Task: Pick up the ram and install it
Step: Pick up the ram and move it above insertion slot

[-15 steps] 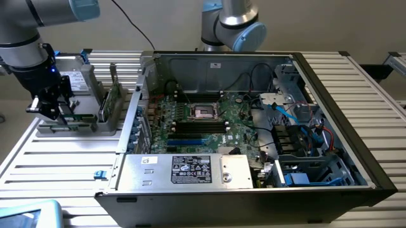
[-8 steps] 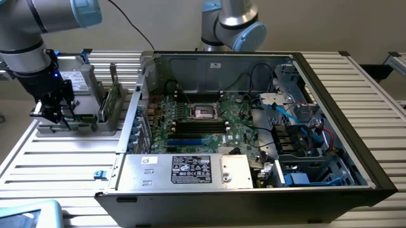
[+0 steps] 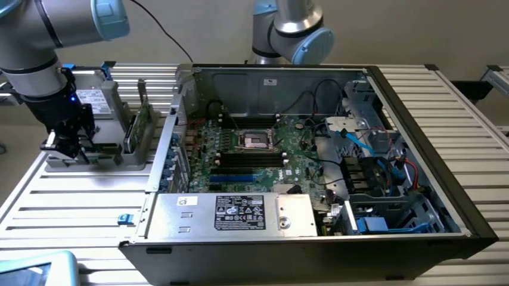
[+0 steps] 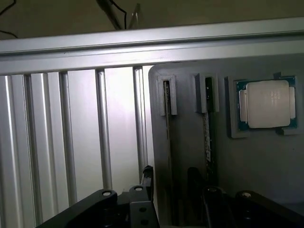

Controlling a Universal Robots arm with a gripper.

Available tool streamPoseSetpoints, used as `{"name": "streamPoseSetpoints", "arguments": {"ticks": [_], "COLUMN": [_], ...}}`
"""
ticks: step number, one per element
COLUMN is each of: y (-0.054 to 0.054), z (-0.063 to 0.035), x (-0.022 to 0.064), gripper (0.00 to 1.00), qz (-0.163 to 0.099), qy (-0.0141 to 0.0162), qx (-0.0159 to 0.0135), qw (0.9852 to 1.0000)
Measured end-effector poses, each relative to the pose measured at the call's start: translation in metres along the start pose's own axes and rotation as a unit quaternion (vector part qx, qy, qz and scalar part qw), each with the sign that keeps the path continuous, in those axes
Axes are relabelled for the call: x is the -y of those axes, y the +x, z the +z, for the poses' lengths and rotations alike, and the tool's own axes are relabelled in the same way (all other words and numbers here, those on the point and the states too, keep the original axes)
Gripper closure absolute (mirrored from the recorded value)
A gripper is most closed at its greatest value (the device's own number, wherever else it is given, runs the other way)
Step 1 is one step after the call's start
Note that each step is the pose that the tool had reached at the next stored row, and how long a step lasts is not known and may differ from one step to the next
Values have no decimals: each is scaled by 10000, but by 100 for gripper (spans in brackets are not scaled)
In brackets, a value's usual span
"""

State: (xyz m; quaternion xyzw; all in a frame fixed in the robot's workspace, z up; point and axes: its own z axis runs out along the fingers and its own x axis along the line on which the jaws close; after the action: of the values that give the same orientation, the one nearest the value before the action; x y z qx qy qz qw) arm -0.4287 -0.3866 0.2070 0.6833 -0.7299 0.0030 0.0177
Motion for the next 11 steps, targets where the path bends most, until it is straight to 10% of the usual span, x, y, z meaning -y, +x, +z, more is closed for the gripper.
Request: {"name": "streamPoseSetpoints", "arguments": {"ticks": [11], "y": [-3], "z": [64], "x": [2], "gripper": [57], "qz": [0], "qy": [1], "qx": [1], "qw": [10000]}}
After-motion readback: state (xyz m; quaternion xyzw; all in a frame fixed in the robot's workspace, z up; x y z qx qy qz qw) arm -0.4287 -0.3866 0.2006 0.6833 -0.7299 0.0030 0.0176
